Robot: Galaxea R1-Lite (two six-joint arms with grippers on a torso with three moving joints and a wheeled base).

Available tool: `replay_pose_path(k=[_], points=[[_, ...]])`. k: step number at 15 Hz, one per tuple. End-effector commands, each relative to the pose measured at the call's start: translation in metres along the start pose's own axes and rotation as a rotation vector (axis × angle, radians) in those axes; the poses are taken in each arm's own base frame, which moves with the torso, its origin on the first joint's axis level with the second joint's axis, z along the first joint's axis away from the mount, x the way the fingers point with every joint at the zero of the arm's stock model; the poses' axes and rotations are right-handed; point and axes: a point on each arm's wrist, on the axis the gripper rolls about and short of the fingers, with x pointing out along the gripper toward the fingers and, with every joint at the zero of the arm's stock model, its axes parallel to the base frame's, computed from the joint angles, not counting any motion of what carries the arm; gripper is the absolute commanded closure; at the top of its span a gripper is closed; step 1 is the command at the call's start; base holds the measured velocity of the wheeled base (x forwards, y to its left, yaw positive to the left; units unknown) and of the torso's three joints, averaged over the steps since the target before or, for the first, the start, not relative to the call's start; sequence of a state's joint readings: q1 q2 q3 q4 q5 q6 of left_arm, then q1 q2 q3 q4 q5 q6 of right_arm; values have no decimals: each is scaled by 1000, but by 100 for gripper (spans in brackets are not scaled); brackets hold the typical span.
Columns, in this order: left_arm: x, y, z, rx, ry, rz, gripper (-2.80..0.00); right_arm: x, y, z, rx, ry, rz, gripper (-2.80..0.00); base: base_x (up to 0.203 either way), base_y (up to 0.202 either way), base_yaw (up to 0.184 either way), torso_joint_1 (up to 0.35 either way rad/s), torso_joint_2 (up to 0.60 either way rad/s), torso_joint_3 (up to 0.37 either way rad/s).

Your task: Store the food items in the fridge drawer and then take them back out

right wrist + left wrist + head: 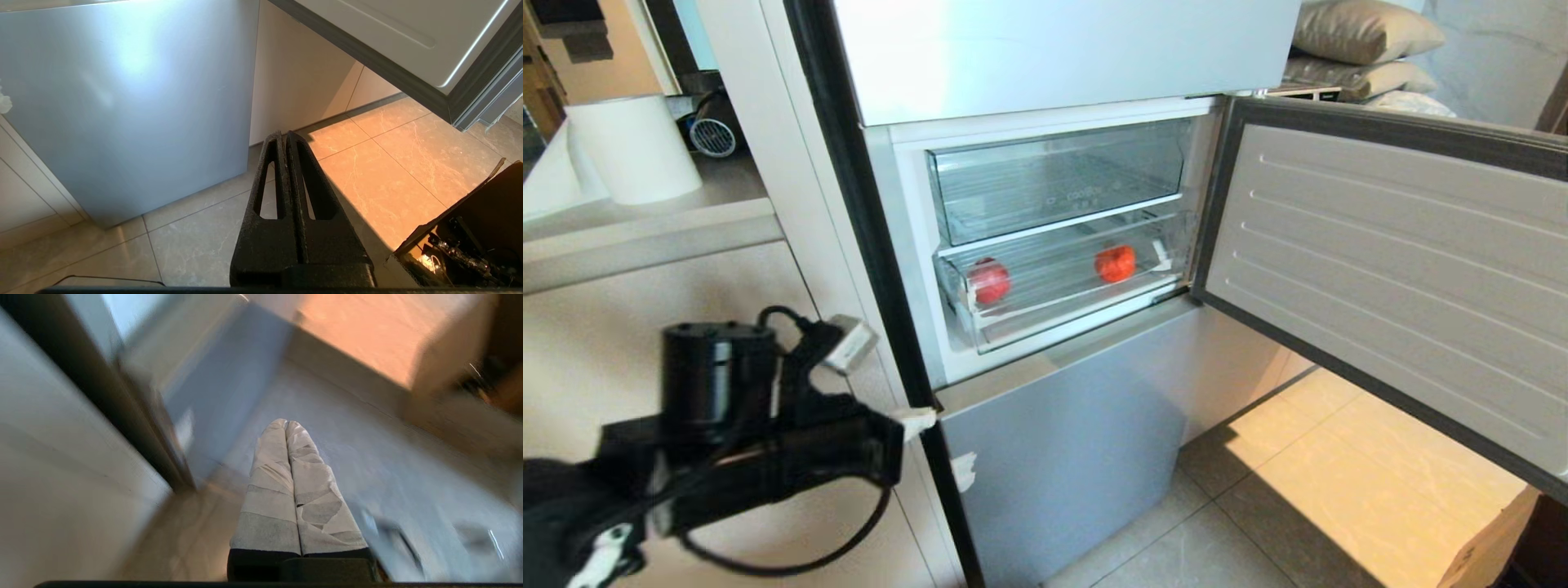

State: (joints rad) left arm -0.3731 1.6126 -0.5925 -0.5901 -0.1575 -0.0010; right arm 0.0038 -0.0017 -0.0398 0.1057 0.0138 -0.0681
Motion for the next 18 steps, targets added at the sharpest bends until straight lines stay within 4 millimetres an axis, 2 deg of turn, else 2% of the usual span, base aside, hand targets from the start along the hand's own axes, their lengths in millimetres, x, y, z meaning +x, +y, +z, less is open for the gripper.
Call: replay_pose_path(k=[1, 4, 7, 13, 18], points=[[80, -15, 0, -54, 24, 63, 0, 0, 0, 0, -1, 3, 1, 0, 0, 0, 0, 0, 0, 0], [129, -25, 20, -120, -77, 162, 0, 0, 0, 0, 4, 3, 1, 0, 0, 0, 0, 0, 0, 0], [165, -28, 22, -150, -121, 264, 0, 0, 0, 0, 28, 2, 1, 0, 0, 0, 0, 0, 0, 0], [196, -24, 39, -188, -312, 397, 0, 0, 0, 0, 29, 2, 1, 0, 0, 0, 0, 0, 0, 0], [206, -23, 51, -216, -395, 471, 0, 0, 0, 0, 34, 1, -13, 0, 0, 0, 0, 0, 0, 0]])
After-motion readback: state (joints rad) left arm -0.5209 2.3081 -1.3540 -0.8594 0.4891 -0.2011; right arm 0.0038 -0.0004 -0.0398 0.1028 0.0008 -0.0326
